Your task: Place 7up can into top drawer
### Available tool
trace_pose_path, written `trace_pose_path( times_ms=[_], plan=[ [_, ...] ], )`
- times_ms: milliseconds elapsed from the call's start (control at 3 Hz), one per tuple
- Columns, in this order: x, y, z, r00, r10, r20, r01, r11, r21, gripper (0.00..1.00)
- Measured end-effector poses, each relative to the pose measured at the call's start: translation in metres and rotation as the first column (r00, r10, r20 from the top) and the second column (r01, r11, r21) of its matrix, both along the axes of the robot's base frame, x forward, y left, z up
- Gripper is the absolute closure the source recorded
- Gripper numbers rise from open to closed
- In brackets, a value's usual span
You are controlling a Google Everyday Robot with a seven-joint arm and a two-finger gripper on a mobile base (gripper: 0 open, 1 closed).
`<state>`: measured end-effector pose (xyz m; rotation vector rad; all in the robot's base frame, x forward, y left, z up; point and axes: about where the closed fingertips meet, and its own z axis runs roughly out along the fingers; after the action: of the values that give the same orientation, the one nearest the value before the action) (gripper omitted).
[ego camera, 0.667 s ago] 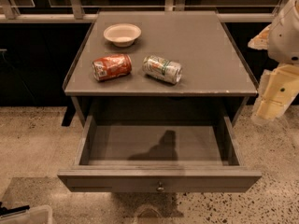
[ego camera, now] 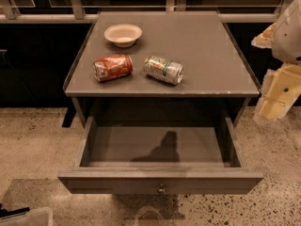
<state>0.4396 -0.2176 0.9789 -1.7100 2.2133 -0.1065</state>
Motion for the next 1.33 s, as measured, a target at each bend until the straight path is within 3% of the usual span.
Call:
trace_pose_path(
  times_ms=[333, 667, 1000, 1333],
  plan=[
    [0.017, -0.009, 0.0, 0.9975, -0.007, 0.071, 0.005, 1.0, 0.029, 0.0],
    [0.049, -0.023, -0.005, 0.9835, -0.031, 0.178, 0.016, 0.997, 0.081, 0.0],
    [0.084, -0.039, -0.01, 0.954, -0.129, 0.271, 0.085, 0.982, 0.167, 0.0],
    [0.095, -0.039, -0.002, 0.9378, -0.141, 0.317, 0.087, 0.98, 0.179, 0.0]
  ],
)
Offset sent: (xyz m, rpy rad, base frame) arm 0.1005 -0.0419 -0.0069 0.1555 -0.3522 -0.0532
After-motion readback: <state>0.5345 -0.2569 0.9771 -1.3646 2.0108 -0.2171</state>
